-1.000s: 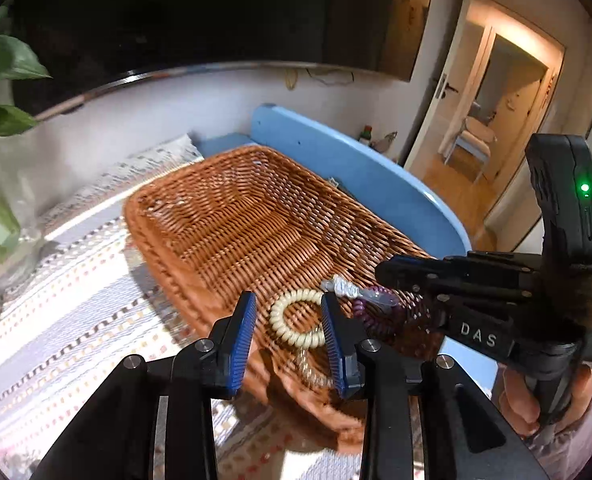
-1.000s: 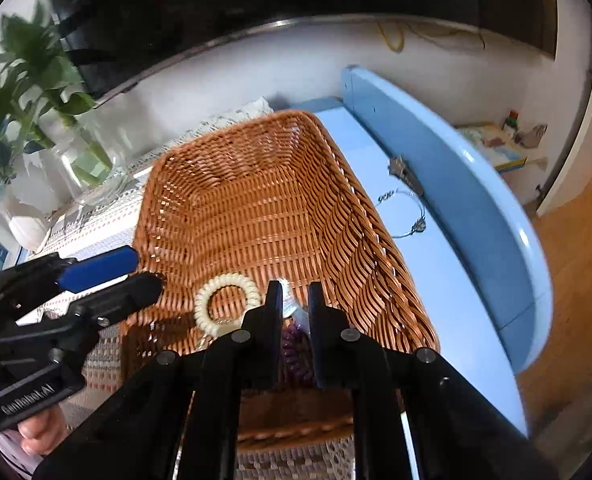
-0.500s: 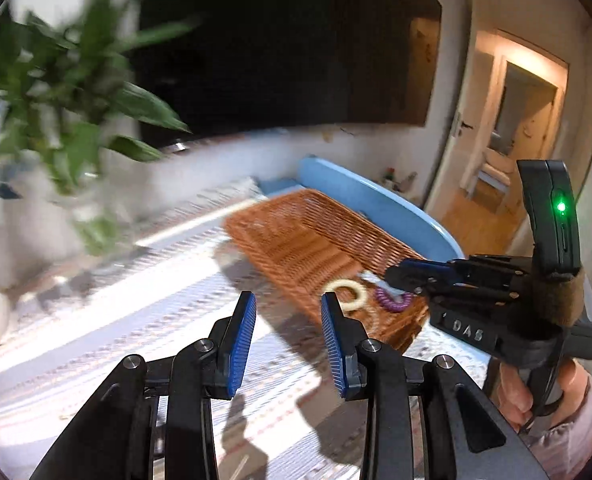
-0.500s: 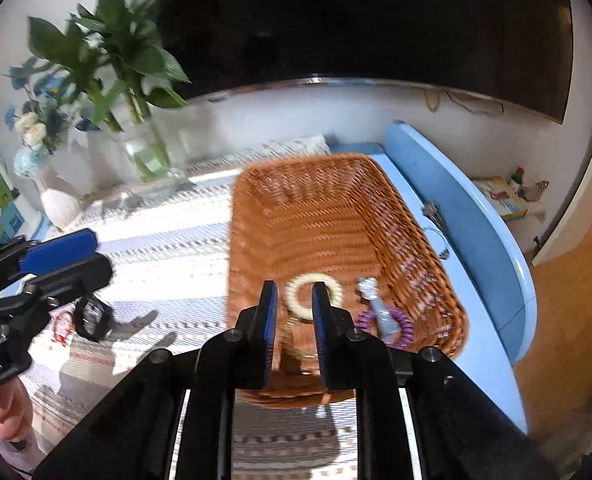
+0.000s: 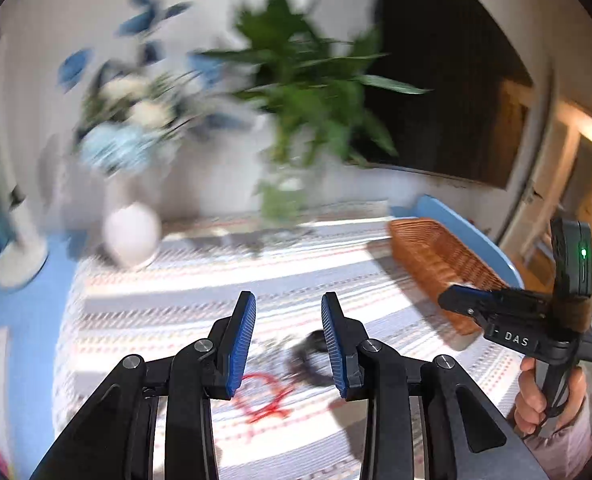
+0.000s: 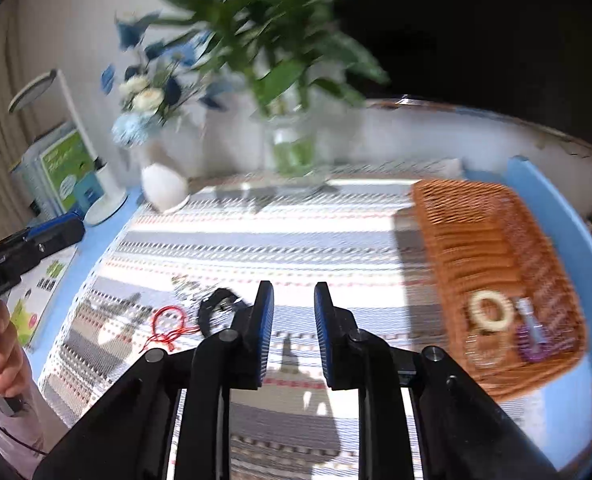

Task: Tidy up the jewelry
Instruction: 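Grasp the red string bracelet with left tool while right tool grasps black watch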

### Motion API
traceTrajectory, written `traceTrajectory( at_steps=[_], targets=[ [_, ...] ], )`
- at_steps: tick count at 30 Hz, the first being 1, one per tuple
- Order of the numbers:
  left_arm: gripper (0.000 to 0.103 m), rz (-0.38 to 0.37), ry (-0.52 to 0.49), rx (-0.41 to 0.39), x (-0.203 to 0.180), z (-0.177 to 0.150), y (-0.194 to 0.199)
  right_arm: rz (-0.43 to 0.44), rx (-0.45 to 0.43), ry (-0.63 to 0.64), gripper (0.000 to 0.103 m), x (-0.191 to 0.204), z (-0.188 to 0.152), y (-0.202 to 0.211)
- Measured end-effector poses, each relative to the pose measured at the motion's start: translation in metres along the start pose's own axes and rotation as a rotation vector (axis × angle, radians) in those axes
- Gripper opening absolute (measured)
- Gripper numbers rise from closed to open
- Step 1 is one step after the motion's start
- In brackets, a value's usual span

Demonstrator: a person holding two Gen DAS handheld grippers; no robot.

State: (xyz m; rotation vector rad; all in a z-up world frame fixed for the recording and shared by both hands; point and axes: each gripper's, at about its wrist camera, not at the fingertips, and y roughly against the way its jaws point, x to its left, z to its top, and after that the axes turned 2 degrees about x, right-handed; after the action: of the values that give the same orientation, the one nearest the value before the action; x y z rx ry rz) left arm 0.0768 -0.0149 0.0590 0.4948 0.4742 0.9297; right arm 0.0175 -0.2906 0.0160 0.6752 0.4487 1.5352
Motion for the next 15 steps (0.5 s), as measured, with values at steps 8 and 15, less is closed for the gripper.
traceTrajectory(
  at_steps=[8, 15],
  targets=[
    [0.034, -0.011, 0.135, 0.098, 0.065, -0.047, -0.038, 0.067, 0.031, -0.038, 0.028, 0.012, -0.023, -0.066],
    [0.034, -0.022, 0.166, 0.158, 0.069, -0.076, -0.085, 0.127, 0.05, -0.105, 0.029, 0.002, -0.04, -0.1]
  ],
)
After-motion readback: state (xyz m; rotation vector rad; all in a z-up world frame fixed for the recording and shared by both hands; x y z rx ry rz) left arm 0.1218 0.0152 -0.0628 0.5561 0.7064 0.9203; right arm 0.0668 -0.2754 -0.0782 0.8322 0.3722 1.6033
